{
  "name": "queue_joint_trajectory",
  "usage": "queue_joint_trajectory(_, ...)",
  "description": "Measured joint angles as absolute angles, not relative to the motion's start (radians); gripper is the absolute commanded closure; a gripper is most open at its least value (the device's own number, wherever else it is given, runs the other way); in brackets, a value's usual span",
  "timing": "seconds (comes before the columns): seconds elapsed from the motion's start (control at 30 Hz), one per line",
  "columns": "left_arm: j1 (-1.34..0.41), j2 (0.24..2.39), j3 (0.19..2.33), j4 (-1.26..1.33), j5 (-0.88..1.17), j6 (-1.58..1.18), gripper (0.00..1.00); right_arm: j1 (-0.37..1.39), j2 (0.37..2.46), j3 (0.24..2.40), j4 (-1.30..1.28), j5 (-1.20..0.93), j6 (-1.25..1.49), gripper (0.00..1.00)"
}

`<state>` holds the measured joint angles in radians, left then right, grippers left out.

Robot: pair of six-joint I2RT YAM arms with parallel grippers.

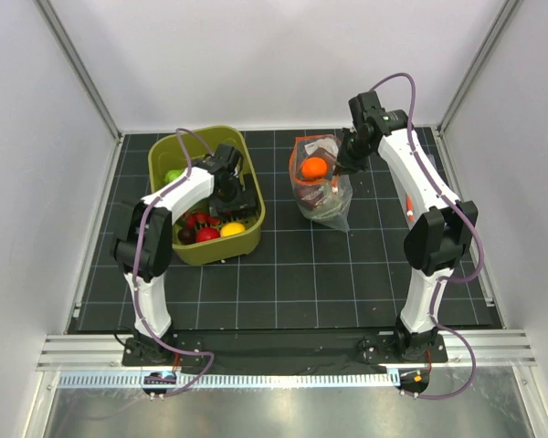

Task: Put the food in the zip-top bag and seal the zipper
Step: Pick up the fake fruit from the bin.

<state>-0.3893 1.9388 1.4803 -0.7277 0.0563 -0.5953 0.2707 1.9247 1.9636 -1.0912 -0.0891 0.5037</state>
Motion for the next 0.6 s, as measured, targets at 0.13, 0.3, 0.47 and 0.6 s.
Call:
queue_joint_trajectory(0.13, -0.39, 1.944, 1.48, -0.676, 0.025, -0.594, 0.11, 0.271, 1.925, 1.964, -1.092, -0.089, 0.504, 0.99)
queue_joint_trajectory(0.3, -0.388, 1.945, 1.48, -0.614, -0.031, -0.594, 0.0, 0.271, 1.925, 1.964, -1.091, -0.089, 0.504, 0.99)
queue_joint_trajectory(0.47, -0.388, 1.945, 1.481, -0.574, -0.034, -0.594, 0.01, 0.271, 1.925, 1.964, -1.091, -0.089, 0.503, 0.99)
queue_joint_trajectory(0.6, -0.388, 1.936, 1.481, -0.558, -0.031, -0.594, 0.05, 0.271, 1.925, 1.964, -1.092, -0.089, 0.503, 0.99)
